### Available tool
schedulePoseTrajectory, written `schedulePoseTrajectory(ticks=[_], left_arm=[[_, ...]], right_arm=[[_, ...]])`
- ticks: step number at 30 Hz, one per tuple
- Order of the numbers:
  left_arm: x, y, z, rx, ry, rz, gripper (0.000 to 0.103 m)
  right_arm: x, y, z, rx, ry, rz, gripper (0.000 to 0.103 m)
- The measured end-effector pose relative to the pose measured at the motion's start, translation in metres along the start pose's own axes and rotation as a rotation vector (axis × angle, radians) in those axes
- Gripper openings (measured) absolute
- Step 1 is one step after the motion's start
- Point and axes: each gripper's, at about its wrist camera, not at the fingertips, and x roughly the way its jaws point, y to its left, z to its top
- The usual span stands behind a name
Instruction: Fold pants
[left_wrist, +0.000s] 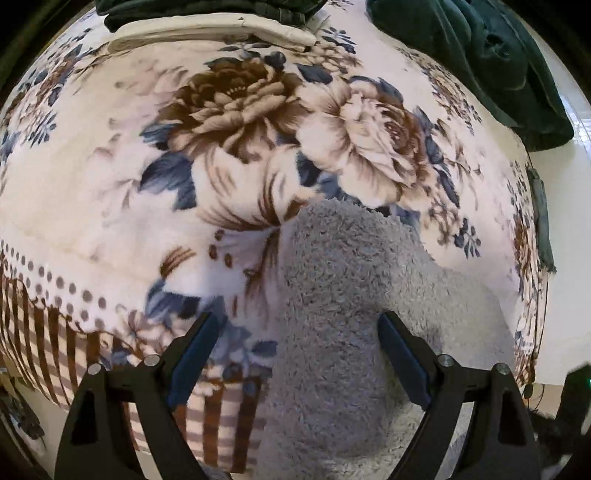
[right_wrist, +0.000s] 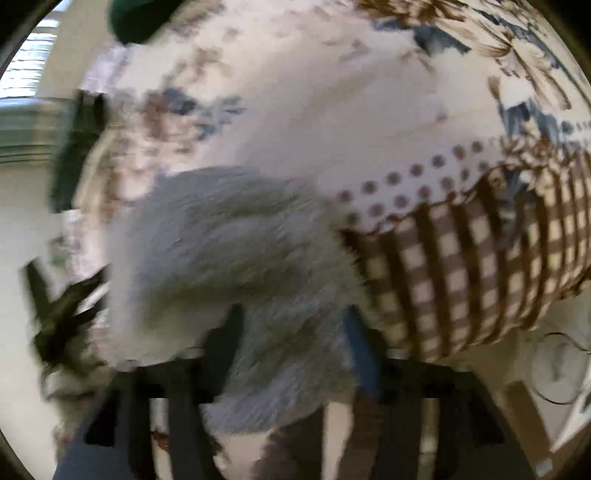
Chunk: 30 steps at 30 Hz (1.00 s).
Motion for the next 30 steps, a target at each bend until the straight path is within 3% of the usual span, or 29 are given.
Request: schedulePoseTrajectory(ticks=[2,5,6,8,10,13,15,17,20,21,22,24,25,27,30], left_arm=[[0.004,0.007,0.000,-0.026,0.005,-0.010,0.089],[0.010,0.016,-0.001,-0.053,0.013,-0.012,0.092],[0.011,0.018,-0.002,-0.060,0.022,-0.026,0.093],[0.007,0.018,-0.003,-0.060,0.025,-0.022,0.093],[-0.001,0.016,-0.003,-0.041,0.012,-0.015,0.093],[-0.011,0.016,-0.002,-0.047,-0.005,-0.034,0.093],[-0.014,0.013,0.001,-0.048,-0.012,-0.055,0.093],[-0.013,0.008,0.005,-0.041,-0.011,-0.069,0.093],[-0.001,0.002,0.014,-0.043,0.009,-0.091,0.093],[0.005,0.001,0.018,-0.042,0.019,-0.088,0.093],[0.011,0.001,0.022,-0.046,0.030,-0.087,0.091],[0.022,0.003,0.030,-0.055,0.047,-0.124,0.089],[0.027,0.004,0.034,-0.055,0.054,-0.149,0.074],[0.034,0.009,0.041,-0.065,0.063,-0.194,0.049],[0.049,0.020,0.047,-0.120,0.103,-0.204,0.049]], right_arm=[[0.007,0.001,-0.011,-0.028,0.036,0.008,0.071],[0.058,-0.021,-0.025,-0.072,0.167,-0.277,0.071],[0.068,-0.026,-0.027,-0.063,0.202,-0.287,0.071],[0.073,-0.031,-0.028,-0.008,0.249,-0.208,0.071],[0.055,-0.020,-0.022,-0.022,0.222,-0.132,0.071],[0.005,-0.003,0.000,0.024,0.074,0.062,0.071],[-0.013,0.001,0.026,0.051,-0.021,0.137,0.071],[-0.004,0.002,0.058,0.049,-0.044,0.144,0.071],[0.044,-0.004,0.097,0.083,0.090,0.153,0.071],[0.061,-0.009,0.101,0.083,0.129,0.163,0.065],[0.071,-0.010,0.105,0.076,0.136,0.152,0.050],[0.081,-0.009,0.104,0.053,0.117,0.120,0.034],[0.082,-0.007,0.108,0.044,0.085,0.103,0.028],[0.074,-0.013,0.113,0.062,0.024,0.101,0.026],[0.082,-0.018,0.113,0.075,0.034,0.081,0.026]])
